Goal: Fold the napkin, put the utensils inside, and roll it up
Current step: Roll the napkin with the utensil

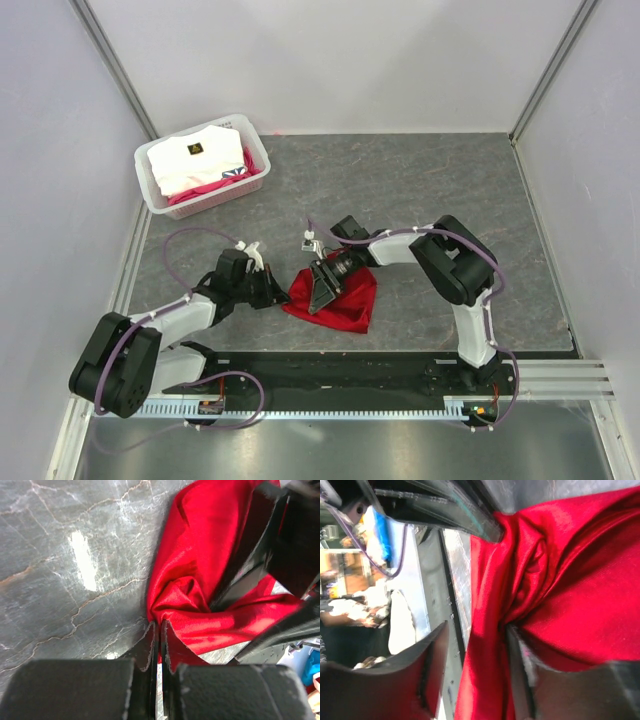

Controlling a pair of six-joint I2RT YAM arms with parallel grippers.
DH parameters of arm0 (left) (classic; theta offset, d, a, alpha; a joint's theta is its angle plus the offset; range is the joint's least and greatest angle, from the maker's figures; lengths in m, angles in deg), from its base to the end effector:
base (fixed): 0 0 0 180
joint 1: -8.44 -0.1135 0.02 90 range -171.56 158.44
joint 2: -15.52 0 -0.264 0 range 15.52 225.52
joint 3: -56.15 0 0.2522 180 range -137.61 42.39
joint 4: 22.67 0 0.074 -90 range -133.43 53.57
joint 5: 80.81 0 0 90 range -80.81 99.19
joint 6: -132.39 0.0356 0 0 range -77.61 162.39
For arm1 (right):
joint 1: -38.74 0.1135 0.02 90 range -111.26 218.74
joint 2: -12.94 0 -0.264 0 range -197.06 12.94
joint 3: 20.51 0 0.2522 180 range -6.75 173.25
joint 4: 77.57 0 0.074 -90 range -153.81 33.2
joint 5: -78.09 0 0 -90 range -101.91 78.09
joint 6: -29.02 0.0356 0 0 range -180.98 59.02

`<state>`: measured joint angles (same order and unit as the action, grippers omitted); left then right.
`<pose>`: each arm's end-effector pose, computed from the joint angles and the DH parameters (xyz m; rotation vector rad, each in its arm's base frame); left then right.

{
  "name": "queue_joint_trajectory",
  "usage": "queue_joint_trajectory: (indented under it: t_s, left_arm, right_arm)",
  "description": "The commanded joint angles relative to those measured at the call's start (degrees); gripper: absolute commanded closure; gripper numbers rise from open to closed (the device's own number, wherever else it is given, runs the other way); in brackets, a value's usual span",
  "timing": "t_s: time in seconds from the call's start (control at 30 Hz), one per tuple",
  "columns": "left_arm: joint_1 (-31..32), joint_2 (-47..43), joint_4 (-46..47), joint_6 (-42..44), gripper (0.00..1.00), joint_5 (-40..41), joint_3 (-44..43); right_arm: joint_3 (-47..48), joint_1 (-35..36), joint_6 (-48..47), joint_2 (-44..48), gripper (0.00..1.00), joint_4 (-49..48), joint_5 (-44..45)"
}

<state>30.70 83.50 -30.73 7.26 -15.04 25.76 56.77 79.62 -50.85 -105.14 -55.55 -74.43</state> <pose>0.1752 -0.0875 0.1283 -0.0626 2.4992 -0.9563 0.2640 0.2703 0.1012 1.0378 -2.3616 -1.6641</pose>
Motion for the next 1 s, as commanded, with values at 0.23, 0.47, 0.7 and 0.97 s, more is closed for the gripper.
queue_joint_trajectory:
  t_s: [0.23,0.47,0.7,0.97]
  left_arm:
    - [0.2,0.6,-5.3,-1.2,0.98,2.2,-4.8]
    - [0.1,1.2,-12.2,-1.1,0.98,5.0,-7.7]
    - [0.2,2.4,-13.8,-0.5,0.98,5.5,-8.5]
    - [0.1,3.3,-14.1,-0.3,0.98,5.5,-9.1]
  right_arm:
    - [-1.3,0.4,-2.5,19.7,0.22,1.7,24.7]
    - [-10.4,12.3,0.8,38.5,0.22,7.2,56.2]
    - [-12.2,26.3,9.3,45.8,0.21,14.9,69.4]
    - [-11.5,32.8,14.2,41.5,0.24,18.6,73.2]
